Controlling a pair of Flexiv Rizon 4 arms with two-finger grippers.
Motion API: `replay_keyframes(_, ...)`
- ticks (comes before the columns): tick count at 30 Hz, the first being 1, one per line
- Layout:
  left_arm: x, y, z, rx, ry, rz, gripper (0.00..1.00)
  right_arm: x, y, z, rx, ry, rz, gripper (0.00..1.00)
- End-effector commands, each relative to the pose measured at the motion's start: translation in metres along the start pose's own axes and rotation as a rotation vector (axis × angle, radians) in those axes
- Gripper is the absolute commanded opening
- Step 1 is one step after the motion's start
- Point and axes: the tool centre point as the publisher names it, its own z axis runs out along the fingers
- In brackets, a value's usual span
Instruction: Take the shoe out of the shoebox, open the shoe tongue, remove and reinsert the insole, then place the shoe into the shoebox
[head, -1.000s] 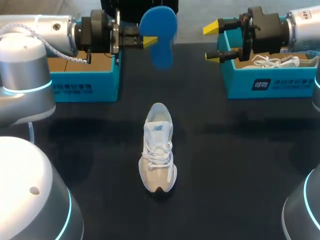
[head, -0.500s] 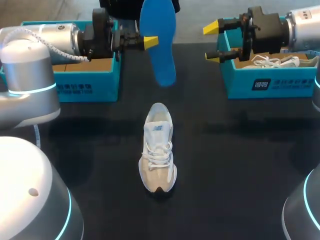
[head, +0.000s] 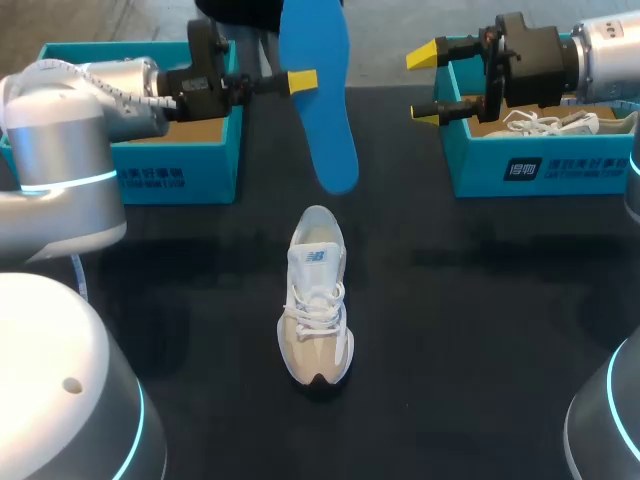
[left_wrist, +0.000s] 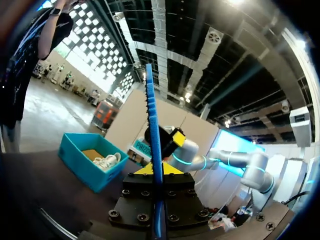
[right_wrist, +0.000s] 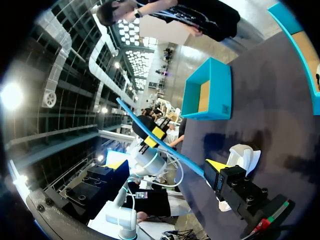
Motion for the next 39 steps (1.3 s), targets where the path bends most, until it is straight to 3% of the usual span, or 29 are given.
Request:
replay_keyframes(1,0.002,0.003,-0.001,-0.046,0.039,-0.493,0.0,0.0,0.0,0.002,-0.001,-0.001,0.0,1.0)
replay_keyframes(9,0.0,0.01,-0.001,-0.062,0.063,-0.728,0.0,0.03,-0.002,0.006,-0.099,-0.245,0.028,1.0)
replay_keyframes(22,-0.012,0.024,0.003,-0.125,0.076,-1.04,0.0,0.064,-0.014,0.018,-0.104,-0.548,0.049,1.0)
replay_keyframes(39,-0.027,0.026,0.015,-0.142,0.081,-1.077,0.0,0.096,-0.025,0.037,-0.103,-0.882,0.079,1.0)
